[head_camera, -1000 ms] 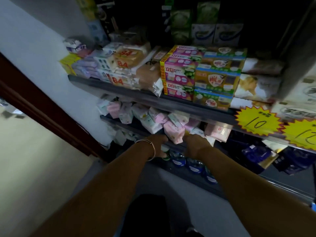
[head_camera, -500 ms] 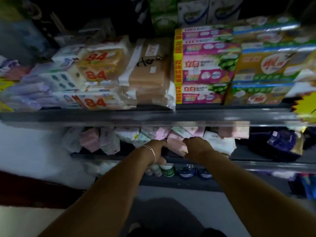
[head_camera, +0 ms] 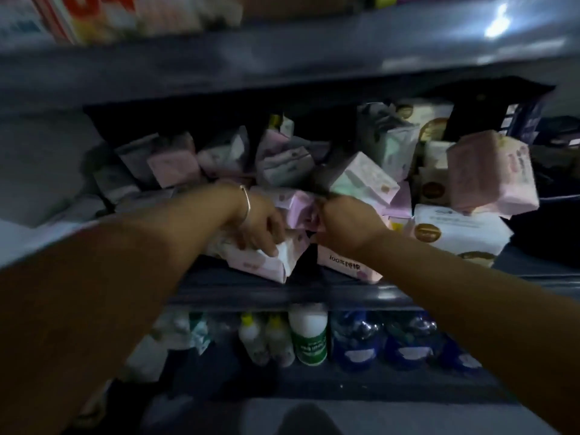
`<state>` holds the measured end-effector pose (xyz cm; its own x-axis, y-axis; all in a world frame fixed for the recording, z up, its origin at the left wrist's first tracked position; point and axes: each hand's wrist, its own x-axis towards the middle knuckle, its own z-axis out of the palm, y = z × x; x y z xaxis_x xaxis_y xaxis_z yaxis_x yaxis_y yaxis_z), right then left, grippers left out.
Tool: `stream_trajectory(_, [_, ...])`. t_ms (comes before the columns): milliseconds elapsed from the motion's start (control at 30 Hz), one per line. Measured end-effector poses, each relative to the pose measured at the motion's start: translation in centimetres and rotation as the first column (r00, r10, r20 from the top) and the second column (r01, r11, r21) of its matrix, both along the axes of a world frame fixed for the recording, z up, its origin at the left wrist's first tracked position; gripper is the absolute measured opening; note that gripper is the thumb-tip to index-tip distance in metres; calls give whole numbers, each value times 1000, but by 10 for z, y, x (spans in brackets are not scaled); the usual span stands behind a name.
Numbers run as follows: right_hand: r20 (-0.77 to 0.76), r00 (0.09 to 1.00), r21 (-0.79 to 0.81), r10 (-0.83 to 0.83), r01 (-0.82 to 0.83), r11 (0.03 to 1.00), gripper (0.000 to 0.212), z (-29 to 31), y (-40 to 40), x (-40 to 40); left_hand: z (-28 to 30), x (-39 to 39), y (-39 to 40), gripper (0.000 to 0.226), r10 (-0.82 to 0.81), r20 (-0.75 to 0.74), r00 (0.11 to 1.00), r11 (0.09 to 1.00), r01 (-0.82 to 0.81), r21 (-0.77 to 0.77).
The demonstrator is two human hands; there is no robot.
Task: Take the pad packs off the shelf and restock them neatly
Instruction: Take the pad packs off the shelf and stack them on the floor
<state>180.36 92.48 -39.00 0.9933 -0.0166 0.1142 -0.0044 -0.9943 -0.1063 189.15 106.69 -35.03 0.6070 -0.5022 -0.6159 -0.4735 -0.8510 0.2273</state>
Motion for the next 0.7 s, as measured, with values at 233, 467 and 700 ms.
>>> stream_trajectory(233, [383, 923, -93, -37, 79, 993, 27, -18, -10, -6, -4, -18, -7, 25, 57, 217, 975, 993, -33, -111])
stream_trajectory(467, [522, 821, -105, -232, 332, 938, 47, -3, -16, -16, -3, -28, -6, 14, 30, 471, 882, 964, 99, -246])
stream_trajectory(700, [292, 861, 129, -416, 395, 909, 95, -7, -27, 17, -13, -21, -23, 41, -31, 786, 617, 935, 296, -196])
